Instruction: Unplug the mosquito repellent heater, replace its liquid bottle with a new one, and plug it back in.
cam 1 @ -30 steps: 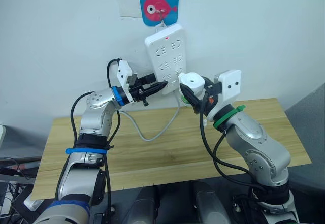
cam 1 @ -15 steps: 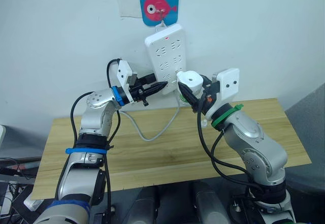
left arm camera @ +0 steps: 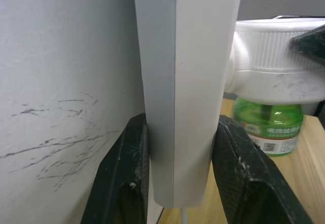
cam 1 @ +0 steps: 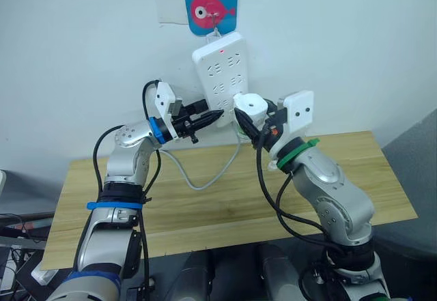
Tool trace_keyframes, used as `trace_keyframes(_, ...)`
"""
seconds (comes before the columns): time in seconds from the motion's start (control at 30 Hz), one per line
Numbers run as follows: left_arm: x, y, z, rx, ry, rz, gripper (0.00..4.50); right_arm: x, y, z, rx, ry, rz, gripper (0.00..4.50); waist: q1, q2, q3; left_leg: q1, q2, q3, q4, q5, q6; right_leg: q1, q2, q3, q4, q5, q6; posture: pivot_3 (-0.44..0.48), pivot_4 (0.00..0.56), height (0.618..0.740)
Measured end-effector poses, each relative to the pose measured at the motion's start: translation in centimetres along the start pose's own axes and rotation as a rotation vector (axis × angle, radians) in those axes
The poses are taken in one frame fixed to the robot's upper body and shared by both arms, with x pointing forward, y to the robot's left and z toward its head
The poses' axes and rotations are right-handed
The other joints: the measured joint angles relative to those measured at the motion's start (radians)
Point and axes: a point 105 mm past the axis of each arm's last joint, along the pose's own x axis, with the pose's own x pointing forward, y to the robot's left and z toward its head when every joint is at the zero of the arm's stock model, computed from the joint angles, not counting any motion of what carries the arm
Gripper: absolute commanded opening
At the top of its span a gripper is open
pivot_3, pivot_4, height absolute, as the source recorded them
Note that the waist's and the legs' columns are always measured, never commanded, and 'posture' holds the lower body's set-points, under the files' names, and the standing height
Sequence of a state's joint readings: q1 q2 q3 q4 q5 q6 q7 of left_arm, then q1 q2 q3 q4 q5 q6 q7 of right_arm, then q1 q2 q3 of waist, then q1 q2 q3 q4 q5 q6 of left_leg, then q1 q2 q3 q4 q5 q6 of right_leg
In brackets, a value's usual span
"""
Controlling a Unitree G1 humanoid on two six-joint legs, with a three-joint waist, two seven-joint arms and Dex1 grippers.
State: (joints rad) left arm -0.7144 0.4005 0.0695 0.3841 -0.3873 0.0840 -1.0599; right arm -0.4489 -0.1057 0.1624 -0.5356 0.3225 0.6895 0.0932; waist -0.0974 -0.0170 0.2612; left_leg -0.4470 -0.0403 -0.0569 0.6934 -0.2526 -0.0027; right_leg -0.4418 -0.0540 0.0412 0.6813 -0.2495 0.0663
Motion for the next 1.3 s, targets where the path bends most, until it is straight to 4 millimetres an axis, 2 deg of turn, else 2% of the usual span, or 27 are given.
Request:
trace_keyframes(0.2,-0.3,0.2,-0.2,-0.02,0.01,0.01,1.33,0.6,0.1,-0.3,-0.005,-0.006,0.011,2.91,-0.009,0.0,0.0,0.003,0.0,0.0,0.0,0.0,-0.001,0.0,0.0,0.0,0.006,0.0,0.0,-0.15,0.248,0.74)
trace_keyframes(0.33,-0.5,0.3,-0.3,-0.033,0.015,0.019,1.33,1.0,0.3,-0.4,-0.031,-0.001,0.027,2.91,-0.015,0.0,0.0,0.006,0.0,0.0,0.0,0.0,0.001,0.002,0.001,0.001,0.009,0.0,0.0,-0.147,0.228,0.74)
trace_keyframes(0.67,-0.7,0.5,-0.5,-0.04,0.018,0.04,1.33,1.9,0.6,-0.8,-0.047,-0.014,0.021,2.91,-0.016,0.0,0.0,0.01,0.0,0.001,0.0,0.0,0.0,0.002,0.0,0.003,0.014,0.0,0.0,-0.144,0.249,0.74)
trace_keyframes(1.0,-0.8,0.5,-0.5,-0.04,0.02,0.046,1.33,2.0,0.6,-0.8,-0.045,-0.015,0.028,2.91,-0.017,0.0,0.0,0.011,0.0,0.001,0.0,0.001,-0.001,0.002,0.0,0.003,0.015,0.0,0.0,-0.144,0.257,0.74)
trace_keyframes(1.1,-0.7,0.4,-0.5,-0.03,0.019,0.036,1.33,2.0,0.5,-0.8,-0.047,-0.011,0.031,3.89,-0.016,0.0,0.0,0.011,0.0,0.001,0.0,0.001,-0.001,0.003,0.0,0.003,0.015,0.0,0.0,-0.144,0.258,0.74)
trace_keyframes(1.17,0.3,-0.3,-0.2,-0.026,-0.012,0.003,1.33,1.7,0.4,-1.0,-0.053,0.006,0.036,4.47,-0.005,0.0,0.0,0.011,0.0,0.0,-0.001,0.001,-0.001,0.004,0.0,0.001,0.012,0.0,-0.001,-0.144,0.258,0.74)
trace_keyframes(1.3,0.3,-0.4,-0.2,-0.016,-0.009,-0.004,1.33,0.3,0.4,-1.1,-0.054,0.028,0.044,4.47,0.001,0.0,0.0,0.01,-0.001,0.002,-0.01,0.001,-0.002,0.004,-0.001,0.001,-0.001,0.0,-0.001,-0.155,0.263,0.74)
